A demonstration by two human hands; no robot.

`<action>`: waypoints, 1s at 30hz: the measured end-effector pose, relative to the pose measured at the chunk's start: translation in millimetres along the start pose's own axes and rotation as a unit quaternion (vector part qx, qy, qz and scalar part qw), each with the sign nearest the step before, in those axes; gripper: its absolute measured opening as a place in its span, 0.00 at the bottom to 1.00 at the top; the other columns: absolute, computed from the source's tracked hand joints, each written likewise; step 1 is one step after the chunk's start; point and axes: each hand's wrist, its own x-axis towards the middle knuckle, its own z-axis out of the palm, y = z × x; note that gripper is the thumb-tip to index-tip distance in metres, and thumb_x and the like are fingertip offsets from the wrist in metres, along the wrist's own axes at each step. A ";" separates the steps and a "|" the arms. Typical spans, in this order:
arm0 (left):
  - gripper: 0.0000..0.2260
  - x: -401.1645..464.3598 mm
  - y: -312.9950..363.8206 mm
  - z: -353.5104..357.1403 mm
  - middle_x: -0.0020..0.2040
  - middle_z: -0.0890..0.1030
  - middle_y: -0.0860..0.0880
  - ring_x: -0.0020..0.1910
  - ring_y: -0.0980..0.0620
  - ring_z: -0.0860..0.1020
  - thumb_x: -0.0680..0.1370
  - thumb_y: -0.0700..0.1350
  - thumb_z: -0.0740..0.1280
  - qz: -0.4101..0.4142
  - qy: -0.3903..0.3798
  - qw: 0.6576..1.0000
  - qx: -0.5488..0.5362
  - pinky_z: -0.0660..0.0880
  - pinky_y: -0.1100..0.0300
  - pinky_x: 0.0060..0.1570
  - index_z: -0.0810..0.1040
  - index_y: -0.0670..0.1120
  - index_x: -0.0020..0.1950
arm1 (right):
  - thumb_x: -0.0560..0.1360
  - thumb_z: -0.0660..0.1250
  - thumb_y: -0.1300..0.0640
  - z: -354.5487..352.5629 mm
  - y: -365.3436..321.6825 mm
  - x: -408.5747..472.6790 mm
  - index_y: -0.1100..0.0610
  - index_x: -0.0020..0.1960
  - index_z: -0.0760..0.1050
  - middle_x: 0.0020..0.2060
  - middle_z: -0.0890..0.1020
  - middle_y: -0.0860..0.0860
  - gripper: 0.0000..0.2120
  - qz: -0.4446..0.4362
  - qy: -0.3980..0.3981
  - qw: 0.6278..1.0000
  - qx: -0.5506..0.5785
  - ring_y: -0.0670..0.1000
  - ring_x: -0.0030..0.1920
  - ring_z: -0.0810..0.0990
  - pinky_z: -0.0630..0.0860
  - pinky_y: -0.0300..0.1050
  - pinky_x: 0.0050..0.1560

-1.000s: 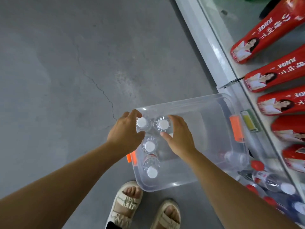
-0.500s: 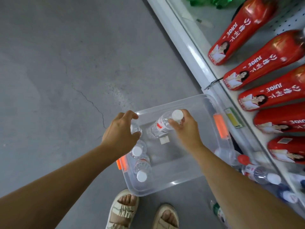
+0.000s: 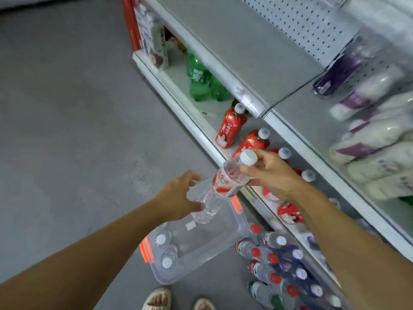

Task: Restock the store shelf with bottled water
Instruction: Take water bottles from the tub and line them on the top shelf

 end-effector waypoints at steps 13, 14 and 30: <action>0.31 -116.2 176.0 -107.4 0.53 0.82 0.55 0.56 0.57 0.79 0.58 0.49 0.77 0.139 -0.077 0.976 -0.147 0.73 0.59 0.58 0.72 0.55 0.59 | 0.71 0.70 0.64 -43.7 -253.0 -142.4 0.60 0.58 0.76 0.53 0.82 0.57 0.16 -0.078 -0.003 0.997 0.004 0.56 0.54 0.81 0.79 0.55 0.51; 0.32 -124.7 188.0 -114.8 0.51 0.83 0.55 0.53 0.57 0.80 0.57 0.47 0.77 0.146 -0.075 0.974 -0.156 0.75 0.59 0.56 0.71 0.54 0.59 | 0.69 0.71 0.63 -45.4 -269.9 -153.6 0.60 0.57 0.76 0.53 0.82 0.57 0.16 -0.086 -0.007 0.996 0.008 0.55 0.53 0.81 0.80 0.53 0.49; 0.25 -228.8 381.2 -165.6 0.50 0.81 0.49 0.50 0.53 0.80 0.67 0.39 0.77 0.319 -0.021 0.941 -0.112 0.77 0.58 0.50 0.68 0.52 0.57 | 0.79 0.62 0.60 -80.5 -433.1 -313.3 0.51 0.61 0.74 0.54 0.81 0.51 0.12 -0.245 0.261 0.924 -0.132 0.53 0.56 0.79 0.76 0.54 0.58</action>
